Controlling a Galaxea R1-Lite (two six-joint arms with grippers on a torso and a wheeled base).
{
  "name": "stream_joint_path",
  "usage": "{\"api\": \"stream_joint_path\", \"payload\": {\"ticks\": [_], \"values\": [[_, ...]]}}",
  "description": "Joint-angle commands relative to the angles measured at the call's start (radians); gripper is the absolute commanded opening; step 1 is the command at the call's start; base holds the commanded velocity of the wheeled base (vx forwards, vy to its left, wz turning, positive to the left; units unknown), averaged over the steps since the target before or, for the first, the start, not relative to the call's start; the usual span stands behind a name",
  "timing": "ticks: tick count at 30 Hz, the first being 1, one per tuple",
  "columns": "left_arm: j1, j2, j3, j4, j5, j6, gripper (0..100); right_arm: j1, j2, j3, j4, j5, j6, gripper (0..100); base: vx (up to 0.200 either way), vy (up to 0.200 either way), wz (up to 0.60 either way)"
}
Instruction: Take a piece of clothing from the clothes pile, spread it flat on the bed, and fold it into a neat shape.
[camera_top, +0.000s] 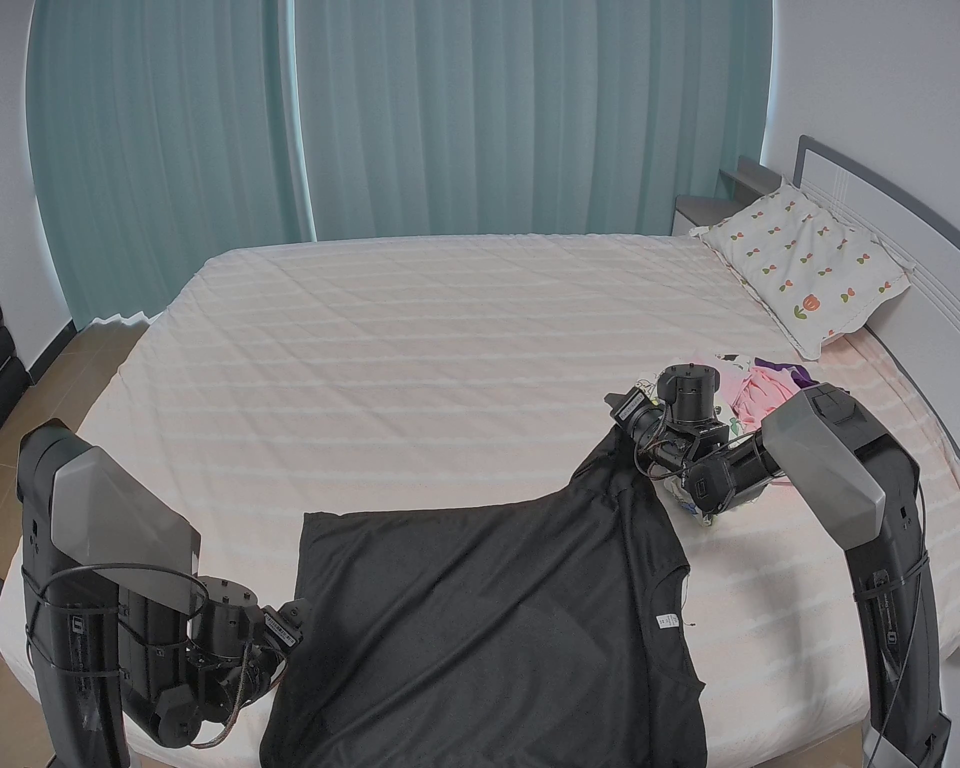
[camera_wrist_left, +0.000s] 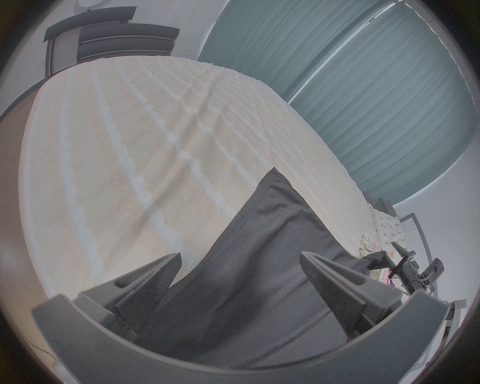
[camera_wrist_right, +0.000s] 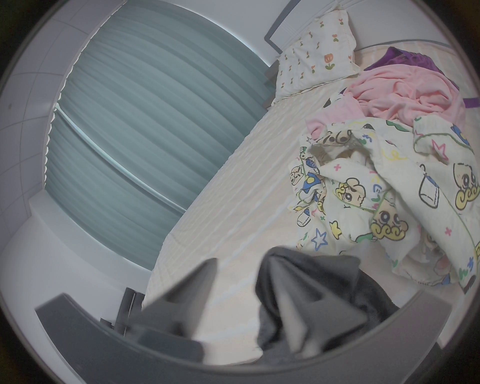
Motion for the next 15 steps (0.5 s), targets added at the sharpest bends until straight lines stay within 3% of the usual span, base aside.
{"api": "stream_joint_path", "payload": {"ticks": [1,9,15], "values": [[0.0,0.0,-0.001,-0.014,0.001,0.0,100,-0.014,0.014,-0.008,-0.017,-0.002,-0.014,100,0.0,0.0,0.0],[0.004,-0.015,-0.006,-0.015,0.001,0.0,100,-0.048,-0.025,0.095,-0.072,0.01,-0.02,100,0.0,0.0,0.0],[0.075,-0.117,-0.078,-0.008,-0.025,0.05,100,-0.063,-0.091,0.239,-0.08,0.016,-0.023,100,0.0,0.0,0.0]]}}
